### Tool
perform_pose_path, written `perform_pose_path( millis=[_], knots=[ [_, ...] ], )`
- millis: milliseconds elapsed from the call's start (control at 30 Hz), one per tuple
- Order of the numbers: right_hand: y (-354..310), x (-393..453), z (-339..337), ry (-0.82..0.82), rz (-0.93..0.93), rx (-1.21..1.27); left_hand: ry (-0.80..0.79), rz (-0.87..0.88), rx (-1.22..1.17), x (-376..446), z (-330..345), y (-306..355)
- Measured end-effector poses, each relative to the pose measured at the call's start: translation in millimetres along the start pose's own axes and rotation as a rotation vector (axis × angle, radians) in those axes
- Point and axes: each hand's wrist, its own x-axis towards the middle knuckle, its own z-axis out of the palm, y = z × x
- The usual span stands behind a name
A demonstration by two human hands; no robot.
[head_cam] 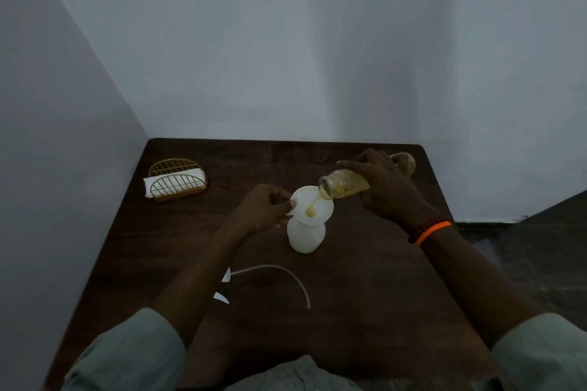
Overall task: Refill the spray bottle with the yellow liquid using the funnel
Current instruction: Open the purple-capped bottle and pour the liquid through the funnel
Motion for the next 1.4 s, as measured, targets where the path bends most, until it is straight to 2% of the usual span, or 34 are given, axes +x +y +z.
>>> perform_pose_path(
  millis=[1400],
  knots=[
    [1.6, 2.7, -1.7, 0.024, -0.026, -0.013, -0.002, -0.009, 0.017, 0.9, -0.1, 1.4]
  ],
)
